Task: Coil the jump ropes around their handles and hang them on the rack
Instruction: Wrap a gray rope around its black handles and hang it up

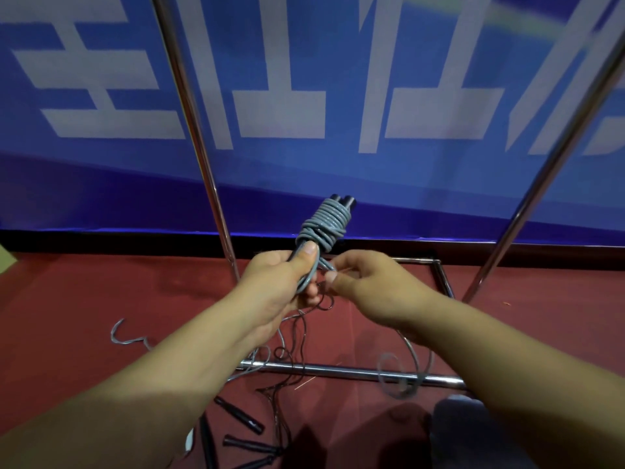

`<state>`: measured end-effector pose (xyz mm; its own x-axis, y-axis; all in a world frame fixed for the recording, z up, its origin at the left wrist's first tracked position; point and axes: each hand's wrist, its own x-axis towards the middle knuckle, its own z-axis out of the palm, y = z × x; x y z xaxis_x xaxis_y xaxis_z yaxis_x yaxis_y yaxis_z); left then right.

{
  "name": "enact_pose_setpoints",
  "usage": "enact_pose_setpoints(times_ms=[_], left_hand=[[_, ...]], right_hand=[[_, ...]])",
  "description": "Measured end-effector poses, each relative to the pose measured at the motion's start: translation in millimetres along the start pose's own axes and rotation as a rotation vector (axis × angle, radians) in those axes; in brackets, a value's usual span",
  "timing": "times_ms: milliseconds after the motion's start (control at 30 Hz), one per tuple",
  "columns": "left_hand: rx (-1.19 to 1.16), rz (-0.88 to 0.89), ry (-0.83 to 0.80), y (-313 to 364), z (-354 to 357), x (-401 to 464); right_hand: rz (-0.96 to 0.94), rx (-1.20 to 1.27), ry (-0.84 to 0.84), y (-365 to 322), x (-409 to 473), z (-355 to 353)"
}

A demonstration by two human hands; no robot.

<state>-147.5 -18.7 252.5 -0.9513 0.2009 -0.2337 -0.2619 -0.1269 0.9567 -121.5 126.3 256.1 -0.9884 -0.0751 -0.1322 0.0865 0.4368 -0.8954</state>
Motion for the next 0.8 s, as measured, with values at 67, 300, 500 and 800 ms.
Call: enact_pose_setpoints(times_ms=[67, 300, 500, 800], left_hand=[[0.020, 0.021, 0.022, 0, -1, 1], [0.293, 0.146, 0.106, -6, -13, 10], [0.937, 0.393, 0.211, -6, -24, 17], [1.168, 0.381, 0.292, -9, -26, 20]], right_hand=[[0.049, 0.134, 0.057, -3, 1, 0], [0.067, -0.071, 0.101, -11, -1, 1], [0.130, -0.093, 0.083, -24, 0, 6], [0.410, 0.243, -0.165, -26, -11, 0]])
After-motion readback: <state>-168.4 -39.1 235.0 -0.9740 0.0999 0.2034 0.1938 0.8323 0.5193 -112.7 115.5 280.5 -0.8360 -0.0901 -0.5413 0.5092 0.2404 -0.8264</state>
